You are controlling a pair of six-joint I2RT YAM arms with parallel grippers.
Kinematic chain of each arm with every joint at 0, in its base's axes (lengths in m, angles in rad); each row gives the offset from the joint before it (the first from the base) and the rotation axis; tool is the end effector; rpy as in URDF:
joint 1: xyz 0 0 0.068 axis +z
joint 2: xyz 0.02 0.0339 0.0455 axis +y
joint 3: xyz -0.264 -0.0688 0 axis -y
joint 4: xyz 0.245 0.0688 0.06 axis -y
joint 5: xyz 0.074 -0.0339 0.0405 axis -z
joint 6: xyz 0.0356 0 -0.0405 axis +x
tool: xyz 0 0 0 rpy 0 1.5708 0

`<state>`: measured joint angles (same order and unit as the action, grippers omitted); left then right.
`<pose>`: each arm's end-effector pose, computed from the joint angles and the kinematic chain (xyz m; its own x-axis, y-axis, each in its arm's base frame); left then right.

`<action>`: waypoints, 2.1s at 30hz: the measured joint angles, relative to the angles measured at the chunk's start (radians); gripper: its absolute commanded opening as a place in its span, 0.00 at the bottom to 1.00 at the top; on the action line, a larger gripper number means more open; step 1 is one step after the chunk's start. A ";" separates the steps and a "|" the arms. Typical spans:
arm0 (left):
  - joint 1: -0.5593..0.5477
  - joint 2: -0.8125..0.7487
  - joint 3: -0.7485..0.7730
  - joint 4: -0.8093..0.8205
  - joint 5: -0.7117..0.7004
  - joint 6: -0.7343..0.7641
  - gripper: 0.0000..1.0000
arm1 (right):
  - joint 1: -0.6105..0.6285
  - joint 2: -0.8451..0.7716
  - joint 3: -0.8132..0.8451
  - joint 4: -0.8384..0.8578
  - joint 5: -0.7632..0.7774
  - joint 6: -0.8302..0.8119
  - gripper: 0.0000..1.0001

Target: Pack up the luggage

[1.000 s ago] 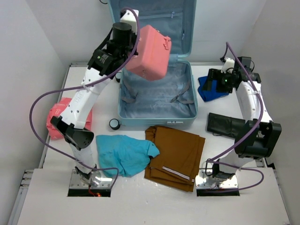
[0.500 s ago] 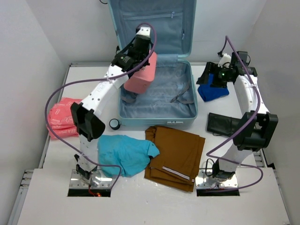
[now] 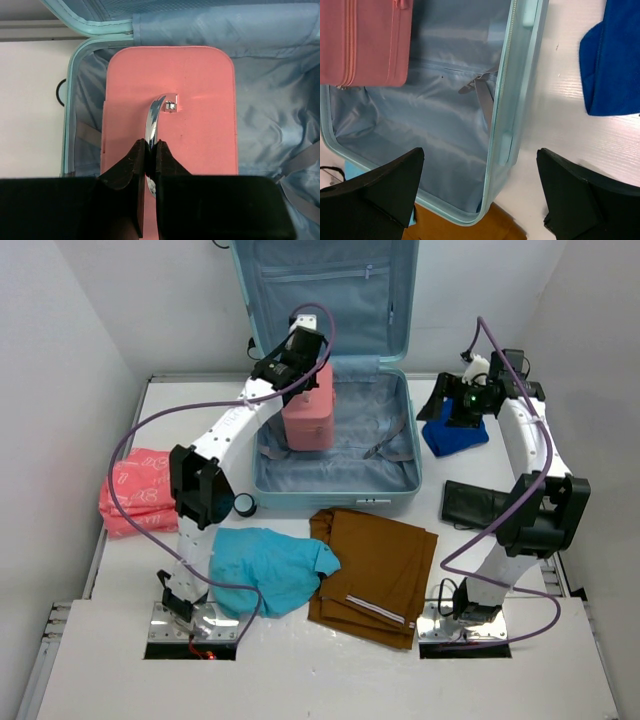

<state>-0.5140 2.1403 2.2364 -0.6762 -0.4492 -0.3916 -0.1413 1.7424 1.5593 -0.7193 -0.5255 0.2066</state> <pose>0.4336 -0.2271 0.3609 -0.4895 -0.1185 -0.8639 -0.0651 0.9929 -0.0992 0.3806 -0.0361 0.3058 -0.7986 0.2928 -0.5258 -0.0226 0.8584 0.5125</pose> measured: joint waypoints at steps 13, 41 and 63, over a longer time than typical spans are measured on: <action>0.124 0.065 0.013 0.026 -0.034 -0.060 0.00 | 0.000 0.023 0.006 0.000 0.000 0.000 0.94; 0.027 0.063 -0.148 0.256 -0.104 0.154 0.96 | 0.000 0.024 0.007 -0.016 0.001 -0.019 0.95; 0.112 -0.165 -0.291 0.477 0.347 0.139 0.00 | 0.001 0.025 0.007 -0.023 -0.006 -0.027 0.87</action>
<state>-0.4019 1.9751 1.9457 -0.1989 -0.1024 -0.2523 -0.1402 1.7672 1.5661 -0.7422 -0.5312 0.1799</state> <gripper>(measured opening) 0.007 0.883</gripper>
